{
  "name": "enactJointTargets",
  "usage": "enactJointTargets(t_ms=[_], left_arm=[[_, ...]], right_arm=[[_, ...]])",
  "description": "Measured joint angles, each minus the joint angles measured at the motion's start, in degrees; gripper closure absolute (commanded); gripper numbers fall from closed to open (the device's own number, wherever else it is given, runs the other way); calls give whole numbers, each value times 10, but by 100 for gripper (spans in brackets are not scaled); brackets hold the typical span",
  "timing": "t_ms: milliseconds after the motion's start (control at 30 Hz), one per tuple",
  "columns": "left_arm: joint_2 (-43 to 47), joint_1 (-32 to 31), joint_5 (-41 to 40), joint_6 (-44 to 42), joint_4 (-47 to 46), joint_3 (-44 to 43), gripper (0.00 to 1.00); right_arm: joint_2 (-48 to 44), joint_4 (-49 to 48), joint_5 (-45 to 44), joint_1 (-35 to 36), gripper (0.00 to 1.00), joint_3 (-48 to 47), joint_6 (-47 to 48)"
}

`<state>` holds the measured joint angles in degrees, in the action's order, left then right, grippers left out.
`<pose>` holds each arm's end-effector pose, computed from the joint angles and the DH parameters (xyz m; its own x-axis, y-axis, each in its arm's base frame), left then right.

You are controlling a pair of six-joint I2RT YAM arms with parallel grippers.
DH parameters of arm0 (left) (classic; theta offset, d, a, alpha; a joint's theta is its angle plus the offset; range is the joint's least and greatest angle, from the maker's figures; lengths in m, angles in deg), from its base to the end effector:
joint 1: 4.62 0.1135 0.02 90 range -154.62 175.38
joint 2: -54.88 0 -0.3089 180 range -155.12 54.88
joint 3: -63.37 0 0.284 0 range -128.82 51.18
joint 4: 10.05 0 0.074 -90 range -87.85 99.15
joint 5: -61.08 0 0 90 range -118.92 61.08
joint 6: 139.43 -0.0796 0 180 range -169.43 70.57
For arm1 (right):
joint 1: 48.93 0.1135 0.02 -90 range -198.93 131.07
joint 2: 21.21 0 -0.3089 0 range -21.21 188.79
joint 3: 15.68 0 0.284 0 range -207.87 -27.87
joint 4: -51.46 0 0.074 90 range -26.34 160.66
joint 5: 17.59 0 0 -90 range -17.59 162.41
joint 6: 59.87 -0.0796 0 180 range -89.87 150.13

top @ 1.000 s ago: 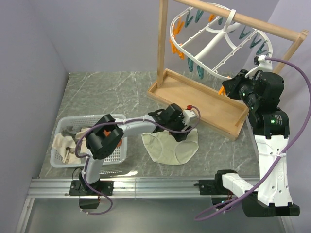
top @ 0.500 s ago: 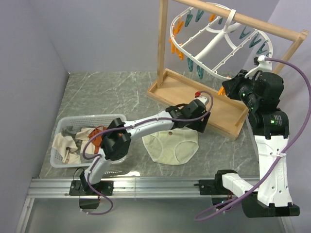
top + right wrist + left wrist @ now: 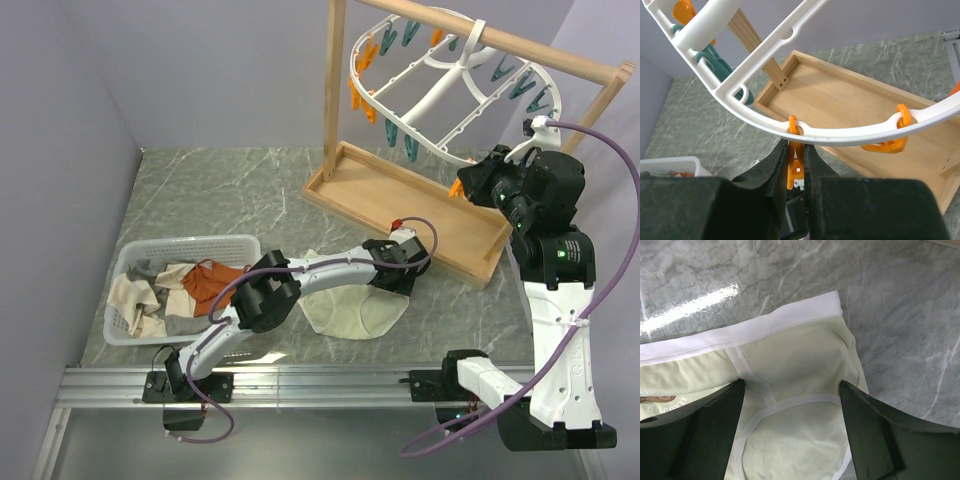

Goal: Clip the underwear to the hanger

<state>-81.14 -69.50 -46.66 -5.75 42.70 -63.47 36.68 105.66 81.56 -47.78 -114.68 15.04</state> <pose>0.2738 -0.5267 0.1505 -0.8244 0.2089 -0.5260 0.3210 0.9381 -0.1305 0.2181 0.0170 0.5273 -0.2641 0.2518 -0.9311 -0.1097 0.9512 0.2883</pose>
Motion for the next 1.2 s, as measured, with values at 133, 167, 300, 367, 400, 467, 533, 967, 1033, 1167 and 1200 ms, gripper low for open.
enactJointTargets(t_ms=[133,167,300,367,400,467,533,967,1033,1167,1200], left_arm=[[-4,-4,-19,1,-2,0,21],[-4,-5,-22,1,-2,0,24],[-6,-2,-30,-1,-2,0,39],[-7,2,-28,-1,-3,0,44],[-7,5,-25,-1,-6,1,52],[-6,12,-18,-5,-13,7,65],[-2,18,-11,-6,-23,16,74],[72,29,21,-56,-82,139,39],[91,24,23,-72,-87,164,32],[111,7,19,-86,-70,188,28],[111,2,18,-87,-67,187,26]], right_arm=[[-4,-1,0,0,100,2,0],[-5,-2,0,0,100,2,0],[-6,-4,0,0,100,2,0],[-6,-4,0,0,100,3,0],[-6,-4,0,0,100,4,0],[-7,-5,0,0,100,7,0],[-7,-5,-1,0,100,7,0],[-8,-7,0,0,100,7,0],[-9,-8,2,0,100,8,0],[-11,-8,4,0,100,8,0],[-11,-8,5,0,100,8,0]])
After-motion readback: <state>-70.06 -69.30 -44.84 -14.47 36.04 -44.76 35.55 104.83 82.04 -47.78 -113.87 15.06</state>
